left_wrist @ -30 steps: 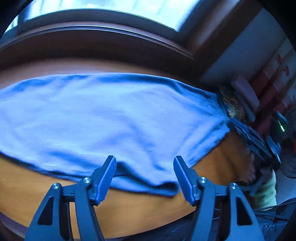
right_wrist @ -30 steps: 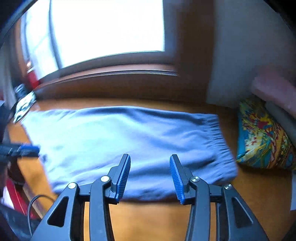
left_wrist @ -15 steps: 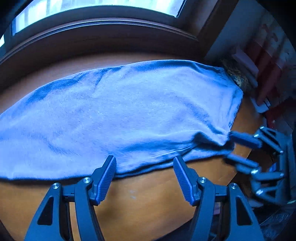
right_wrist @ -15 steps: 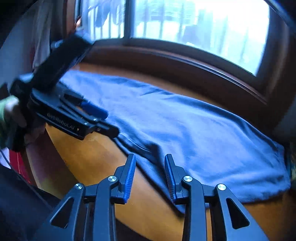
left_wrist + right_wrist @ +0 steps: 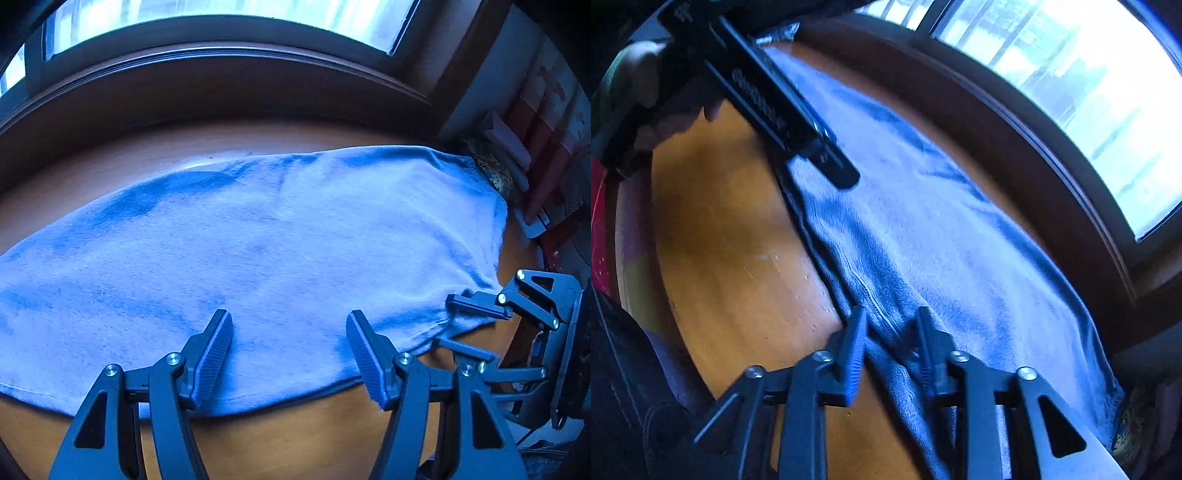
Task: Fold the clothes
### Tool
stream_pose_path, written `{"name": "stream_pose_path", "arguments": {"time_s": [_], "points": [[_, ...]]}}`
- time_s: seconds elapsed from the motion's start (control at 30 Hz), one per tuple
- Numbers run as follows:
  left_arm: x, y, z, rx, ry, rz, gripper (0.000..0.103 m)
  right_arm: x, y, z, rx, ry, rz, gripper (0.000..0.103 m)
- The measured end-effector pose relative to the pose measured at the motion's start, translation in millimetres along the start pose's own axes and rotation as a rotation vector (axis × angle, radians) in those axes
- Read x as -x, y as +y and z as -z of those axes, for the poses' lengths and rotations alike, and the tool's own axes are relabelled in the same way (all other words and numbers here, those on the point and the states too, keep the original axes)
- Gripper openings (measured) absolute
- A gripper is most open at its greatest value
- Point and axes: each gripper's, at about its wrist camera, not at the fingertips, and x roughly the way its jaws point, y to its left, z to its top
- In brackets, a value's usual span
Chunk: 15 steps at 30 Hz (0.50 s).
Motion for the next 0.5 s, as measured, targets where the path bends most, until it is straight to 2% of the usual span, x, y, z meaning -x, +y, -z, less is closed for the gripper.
{"name": "stream_pose_path", "arguments": {"time_s": [0.03, 0.1, 0.2, 0.3, 0.33, 0.43, 0.47, 0.5], "points": [[-0.7, 1.4, -0.4, -0.003, -0.001, 0.002, 0.062, -2.6, -1.1, -0.9, -0.004, 0.007, -0.014, 0.015], [-2.1, 2.5, -1.2, -0.010, -0.004, 0.004, 0.062, -4.9, -2.4, -3.3, -0.019, 0.015, -0.030, 0.002], [-3.3, 1.4, -1.4, -0.023, -0.006, -0.004, 0.062, -2.4, -6.9, -8.8, -0.081, 0.008, -0.069, 0.001], [-3.3, -0.4, -0.5, -0.032, -0.008, -0.009, 0.062, 5.1, -11.3, -13.2, -0.173, -0.025, -0.167, 0.000], [-2.9, -0.7, 0.2, -0.034, -0.010, -0.009, 0.062, 5.6, -10.1, -14.4, -0.177, -0.029, -0.165, 0.000], [-3.0, -1.0, 1.7, -0.045, -0.013, -0.002, 0.064, 5.1, -6.5, -14.7, -0.138, -0.037, -0.047, 0.001], [-3.2, -1.7, 2.1, -0.049, -0.013, -0.002, 0.065, 5.1, -6.7, -14.1, -0.125, -0.036, -0.009, 0.004], [-3.4, -2.5, 3.0, -0.054, -0.014, 0.000, 0.067, 4.2, -7.5, -13.5, -0.117, -0.032, 0.019, 0.014]]}}
